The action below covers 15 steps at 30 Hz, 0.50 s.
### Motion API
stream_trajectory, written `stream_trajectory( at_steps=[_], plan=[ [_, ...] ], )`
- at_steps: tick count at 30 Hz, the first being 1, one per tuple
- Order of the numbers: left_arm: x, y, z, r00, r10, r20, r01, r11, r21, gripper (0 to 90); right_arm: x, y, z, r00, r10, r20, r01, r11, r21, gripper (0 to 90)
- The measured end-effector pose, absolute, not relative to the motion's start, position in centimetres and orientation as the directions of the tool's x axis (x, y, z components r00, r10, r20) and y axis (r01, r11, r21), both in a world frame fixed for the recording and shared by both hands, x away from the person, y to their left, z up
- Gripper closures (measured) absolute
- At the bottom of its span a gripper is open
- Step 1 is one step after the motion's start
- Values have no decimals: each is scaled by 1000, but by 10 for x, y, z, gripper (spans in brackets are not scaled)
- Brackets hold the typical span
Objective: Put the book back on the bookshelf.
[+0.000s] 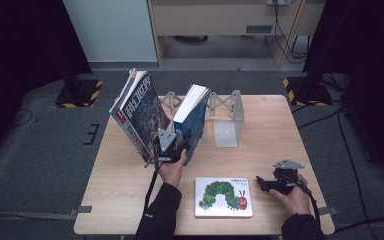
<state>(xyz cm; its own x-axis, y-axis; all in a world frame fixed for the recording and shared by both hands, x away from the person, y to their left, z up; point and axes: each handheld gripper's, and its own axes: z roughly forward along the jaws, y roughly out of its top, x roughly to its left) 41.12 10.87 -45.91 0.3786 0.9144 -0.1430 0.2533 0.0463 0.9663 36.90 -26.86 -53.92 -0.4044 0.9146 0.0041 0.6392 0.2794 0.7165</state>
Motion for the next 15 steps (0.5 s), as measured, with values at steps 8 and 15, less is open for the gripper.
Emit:
stream_trajectory(
  at_steps=[8,15],
  plan=[
    [406,111,-464,392,910,-136,261,31,965,555,369,-269,-539,-405,914,4,639,280,717,58],
    [397,116,-479,404,904,-140,281,23,959,557,369,-269,-539,-404,915,4,639,279,717,58]
  ],
)
